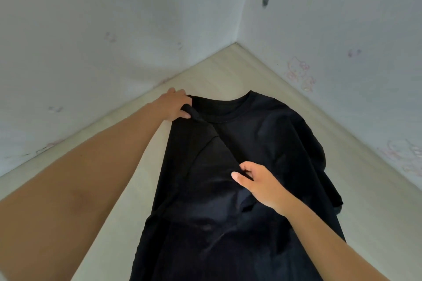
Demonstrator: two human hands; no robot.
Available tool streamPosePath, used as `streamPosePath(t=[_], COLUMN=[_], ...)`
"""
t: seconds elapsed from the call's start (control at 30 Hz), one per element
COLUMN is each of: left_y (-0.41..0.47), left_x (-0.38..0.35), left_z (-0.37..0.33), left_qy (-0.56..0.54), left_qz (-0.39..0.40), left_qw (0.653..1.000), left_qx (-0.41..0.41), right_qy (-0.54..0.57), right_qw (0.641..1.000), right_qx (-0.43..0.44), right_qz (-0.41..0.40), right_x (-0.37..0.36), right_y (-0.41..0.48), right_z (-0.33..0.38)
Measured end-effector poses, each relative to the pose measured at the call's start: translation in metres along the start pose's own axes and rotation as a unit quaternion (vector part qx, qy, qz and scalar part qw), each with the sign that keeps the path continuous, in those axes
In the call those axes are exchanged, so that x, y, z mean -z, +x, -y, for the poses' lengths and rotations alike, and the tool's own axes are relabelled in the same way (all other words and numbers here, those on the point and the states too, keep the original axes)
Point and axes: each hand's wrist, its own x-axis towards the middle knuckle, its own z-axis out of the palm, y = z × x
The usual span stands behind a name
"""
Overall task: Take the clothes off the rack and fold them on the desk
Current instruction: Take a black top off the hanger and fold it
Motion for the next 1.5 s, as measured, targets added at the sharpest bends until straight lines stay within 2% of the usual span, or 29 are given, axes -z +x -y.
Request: streamPosePath(t=[0.07, 0.1, 0.17, 0.23, 0.3, 0.37, 0.5, 0.57, 0.63, 0.7, 0.83, 0.9, 1.0, 1.2, 1.27, 1.37, 1.43, 1.5], left_y=[0.000, 0.000, 0.001, -0.002, -0.009, -0.023, -0.075, -0.106, -0.139, -0.171, -0.226, -0.244, -0.265, -0.308, -0.323, -0.348, -0.361, -0.380], left_x=[0.007, 0.010, 0.007, -0.002, -0.015, -0.028, -0.058, -0.081, -0.103, -0.121, -0.153, -0.166, -0.175, -0.182, -0.188, -0.195, -0.199, -0.204], left_z=[0.008, 0.012, 0.020, 0.022, 0.017, 0.008, -0.021, -0.035, -0.051, -0.069, -0.100, -0.108, -0.113, -0.115, -0.114, -0.111, -0.110, -0.110], left_qy=[-0.111, -0.136, -0.123, -0.094, -0.087, -0.097, -0.089, -0.119, -0.176, -0.231, -0.245, -0.241, -0.258, -0.355, -0.390, -0.417, -0.417, -0.442], left_qz=[-0.058, -0.085, -0.122, -0.152, -0.194, -0.226, -0.245, -0.246, -0.255, -0.262, -0.230, -0.214, -0.210, -0.155, -0.118, -0.067, -0.060, -0.069], left_qw=[0.992, 0.987, 0.983, 0.978, 0.968, 0.960, 0.960, 0.958, 0.945, 0.928, 0.927, 0.926, 0.912, 0.870, 0.861, 0.862, 0.869, 0.860], left_qx=[0.002, 0.013, 0.058, 0.110, 0.136, 0.134, 0.101, 0.094, 0.105, 0.127, 0.167, 0.197, 0.240, 0.304, 0.303, 0.280, 0.260, 0.247], right_qy=[0.107, 0.118, 0.012, -0.100, -0.119, -0.089, -0.042, 0.062, 0.194, 0.228, 0.218, 0.139, 0.037, -0.004, -0.041, -0.060, -0.057, -0.049], right_qw=[0.993, 0.989, 0.985, 0.975, 0.970, 0.972, 0.981, 0.981, 0.965, 0.958, 0.948, 0.948, 0.960, 0.944, 0.943, 0.956, 0.971, 0.983], right_qx=[0.001, 0.002, -0.006, -0.029, -0.030, -0.017, -0.058, -0.102, -0.148, -0.155, -0.056, -0.024, -0.059, -0.039, -0.008, 0.041, 0.034, 0.018], right_qz=[-0.053, -0.090, -0.171, -0.197, -0.208, -0.218, -0.178, -0.153, -0.098, -0.082, -0.224, -0.284, -0.272, -0.327, -0.329, -0.283, -0.230, -0.176], right_x=[0.008, 0.013, 0.025, 0.031, 0.032, 0.031, 0.024, 0.022, 0.020, 0.017, 0.019, 0.022, 0.019, -0.024, -0.053, -0.101, -0.129, -0.158], right_y=[-0.002, 0.001, 0.013, 0.023, 0.028, 0.027, 0.016, 0.005, -0.005, -0.010, -0.005, 0.000, 0.001, -0.058, -0.088, -0.120, -0.132, -0.145], right_z=[0.006, 0.007, -0.003, -0.011, -0.015, -0.016, -0.020, -0.023, -0.025, -0.025, -0.017, -0.019, -0.036, -0.047, -0.053, -0.060, -0.063, -0.067])
